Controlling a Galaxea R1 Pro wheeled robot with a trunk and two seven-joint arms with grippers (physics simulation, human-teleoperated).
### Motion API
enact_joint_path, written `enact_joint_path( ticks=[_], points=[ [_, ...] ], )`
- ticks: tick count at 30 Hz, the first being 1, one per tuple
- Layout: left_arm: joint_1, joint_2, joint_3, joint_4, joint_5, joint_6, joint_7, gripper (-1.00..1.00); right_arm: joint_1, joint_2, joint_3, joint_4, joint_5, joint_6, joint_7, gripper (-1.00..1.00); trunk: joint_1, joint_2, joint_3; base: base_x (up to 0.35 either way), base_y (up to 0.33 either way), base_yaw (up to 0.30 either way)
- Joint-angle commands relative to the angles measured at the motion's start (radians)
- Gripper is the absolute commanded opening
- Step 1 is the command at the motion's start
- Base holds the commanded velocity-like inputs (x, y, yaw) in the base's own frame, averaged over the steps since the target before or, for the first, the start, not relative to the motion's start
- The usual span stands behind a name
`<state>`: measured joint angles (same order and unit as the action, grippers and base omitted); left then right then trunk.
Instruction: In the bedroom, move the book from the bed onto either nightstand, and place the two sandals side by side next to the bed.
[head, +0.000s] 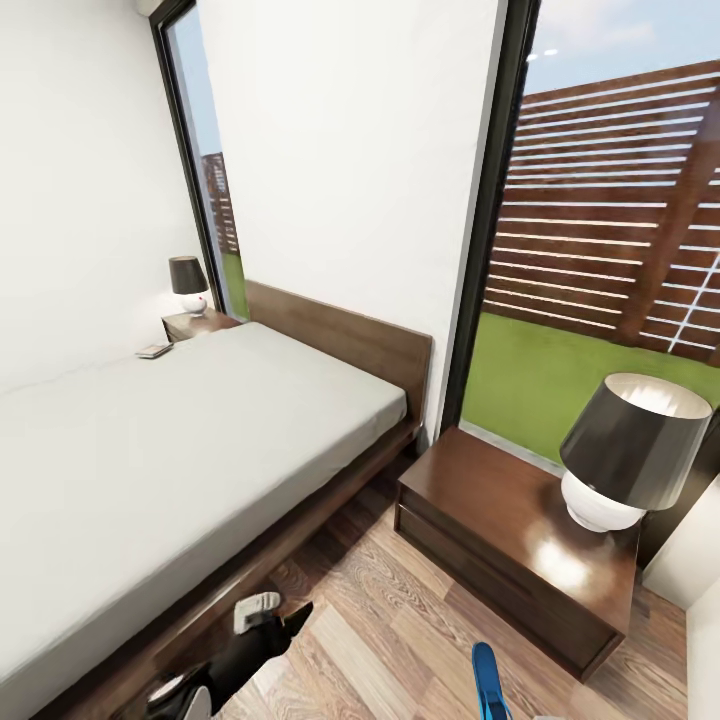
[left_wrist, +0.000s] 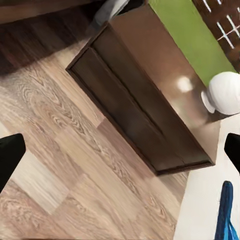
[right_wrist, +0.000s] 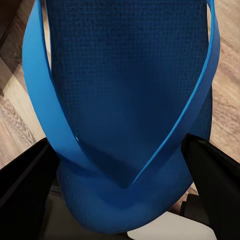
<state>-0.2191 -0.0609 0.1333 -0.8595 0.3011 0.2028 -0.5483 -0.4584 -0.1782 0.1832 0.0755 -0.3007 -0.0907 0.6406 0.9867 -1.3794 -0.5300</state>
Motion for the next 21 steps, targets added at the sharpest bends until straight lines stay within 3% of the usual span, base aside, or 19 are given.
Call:
enact_joint_path(
  ticks=[1, 4, 5, 9, 18, 21],
  points=[
    [-0.001, -0.01, 0.004, 0.018, 0.049, -0.006, 0.038, 1.0, -0.002, 0.0, 0.009, 0.004, -0.008, -0.008, 0.005, -1.0, 0.0, -0.001, -0.001, 0.0, 0.0, 0.0],
    [0.0, -0.024, 0.005, 0.057, 0.126, -0.064, 0.136, 1.0, -0.002, 0.0, 0.009, 0.004, -0.008, -0.008, 0.005, -1.0, 0.0, -0.001, -0.001, 0.0, 0.0, 0.0],
    [0.0, -0.029, 0.004, 0.104, 0.173, -0.117, 0.208, 1.0, -0.002, 0.0, 0.009, 0.004, -0.008, -0.008, 0.005, -1.0, 0.0, -0.001, -0.001, 0.0, 0.0, 0.0],
    [0.0, -0.032, 0.004, 0.169, 0.221, -0.176, 0.253, 1.0, -0.002, 0.0, 0.009, 0.005, -0.008, -0.008, 0.005, -1.0, 0.0, -0.001, -0.001, 0.0, 0.0, 0.0],
    [0.0, -0.051, 0.003, 0.205, 0.232, -0.201, 0.265, 1.0, -0.002, 0.0, 0.009, 0.005, -0.008, -0.008, 0.005, -1.0, 0.0, -0.001, -0.001, 0.0, 0.0, 0.0],
    [0.0, -0.06, 0.003, 0.205, 0.241, -0.201, 0.326, 1.0, -0.002, 0.0, 0.009, 0.005, -0.008, -0.009, 0.005, -1.0, 0.0, -0.001, -0.001, 0.0, 0.0, 0.0]
  ],
)
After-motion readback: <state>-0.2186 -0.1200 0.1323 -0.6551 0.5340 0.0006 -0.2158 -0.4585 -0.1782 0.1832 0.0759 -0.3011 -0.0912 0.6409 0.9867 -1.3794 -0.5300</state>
